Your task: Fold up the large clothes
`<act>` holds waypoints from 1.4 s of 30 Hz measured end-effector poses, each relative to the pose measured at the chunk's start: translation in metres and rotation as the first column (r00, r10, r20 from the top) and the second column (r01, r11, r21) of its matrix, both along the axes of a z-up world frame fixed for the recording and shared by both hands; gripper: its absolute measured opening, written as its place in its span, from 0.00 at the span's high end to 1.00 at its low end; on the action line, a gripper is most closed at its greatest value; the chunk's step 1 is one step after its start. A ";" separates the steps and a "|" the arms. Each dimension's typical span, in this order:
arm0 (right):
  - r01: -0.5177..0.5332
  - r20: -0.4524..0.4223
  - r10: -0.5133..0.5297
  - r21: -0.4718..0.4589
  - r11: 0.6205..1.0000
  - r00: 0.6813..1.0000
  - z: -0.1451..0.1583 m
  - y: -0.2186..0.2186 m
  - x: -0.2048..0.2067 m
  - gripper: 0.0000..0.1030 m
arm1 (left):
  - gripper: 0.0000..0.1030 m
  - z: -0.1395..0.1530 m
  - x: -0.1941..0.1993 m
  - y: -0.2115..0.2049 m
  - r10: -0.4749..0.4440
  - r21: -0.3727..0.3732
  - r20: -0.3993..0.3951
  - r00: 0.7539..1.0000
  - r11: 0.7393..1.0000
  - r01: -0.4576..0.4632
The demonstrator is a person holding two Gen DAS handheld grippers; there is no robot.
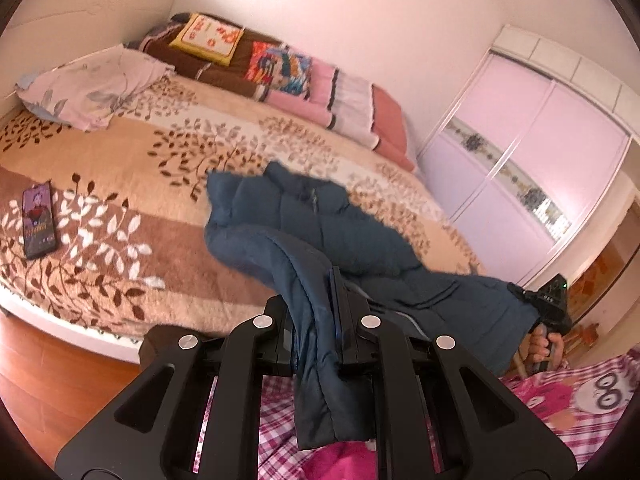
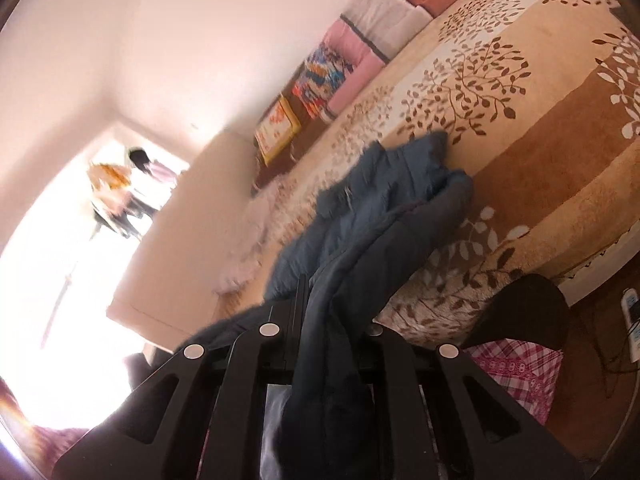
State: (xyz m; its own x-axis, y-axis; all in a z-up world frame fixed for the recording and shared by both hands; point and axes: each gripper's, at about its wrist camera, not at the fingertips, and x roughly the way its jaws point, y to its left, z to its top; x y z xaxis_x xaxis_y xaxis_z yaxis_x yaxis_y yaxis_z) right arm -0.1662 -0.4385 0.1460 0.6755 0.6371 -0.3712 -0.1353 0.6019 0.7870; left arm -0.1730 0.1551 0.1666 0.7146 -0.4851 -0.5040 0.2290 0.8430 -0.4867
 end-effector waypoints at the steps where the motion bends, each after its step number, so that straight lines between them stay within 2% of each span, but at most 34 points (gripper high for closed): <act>1: 0.008 0.009 -0.008 0.012 1.000 1.000 0.004 -0.003 -0.002 0.89 | 0.89 0.004 -0.001 0.001 -0.001 -0.007 0.007 1.000 1.000 0.001; 6: 0.037 -0.009 -0.037 0.040 0.999 0.999 0.014 -0.014 0.004 0.89 | 0.88 0.013 0.012 -0.001 -0.004 -0.012 0.011 1.000 1.000 0.004; 11: 0.039 -0.082 -0.035 0.045 0.998 0.996 0.009 -0.011 0.044 0.89 | 0.88 0.009 0.053 -0.007 0.009 0.000 -0.045 0.999 1.000 -0.009; 15: 0.043 -0.112 -0.035 0.067 0.997 0.993 0.011 -0.007 0.089 0.89 | 0.88 0.012 0.093 -0.006 0.049 -0.006 -0.066 0.997 0.999 -0.049; 19: 0.065 -0.147 -0.052 0.086 0.994 0.988 0.016 -0.004 0.143 0.89 | 0.87 0.019 0.141 -0.012 0.078 0.042 -0.066 0.995 0.996 -0.076; 24: 0.088 -0.200 -0.072 0.072 0.993 0.977 0.011 0.001 0.218 0.89 | 0.87 0.018 0.214 -0.018 0.113 0.061 -0.097 0.989 0.992 -0.108; 29: 0.128 -0.304 -0.101 0.071 0.989 0.947 -0.019 0.001 0.297 0.89 | 0.87 -0.011 0.298 -0.019 0.183 0.091 -0.187 0.965 0.981 -0.169; 33: 0.162 -0.408 -0.127 0.052 0.985 0.904 -0.061 0.005 0.355 0.89 | 0.87 -0.047 0.351 -0.017 0.225 0.096 -0.269 0.937 0.974 -0.207; 39: 0.201 -0.502 -0.167 0.013 0.980 0.848 -0.107 0.011 0.404 0.89 | 0.84 -0.089 0.397 -0.014 0.277 0.111 -0.354 0.893 0.961 -0.254; 41: 0.207 -0.522 -0.174 0.003 0.978 0.835 -0.115 0.013 0.412 0.87 | 0.82 -0.098 0.405 -0.016 0.290 0.119 -0.381 0.878 0.957 -0.265; 42: 0.205 -0.528 -0.171 0.006 0.979 0.832 -0.119 0.014 0.416 0.81 | 0.80 -0.102 0.408 -0.016 0.295 0.122 -0.396 0.870 0.956 -0.268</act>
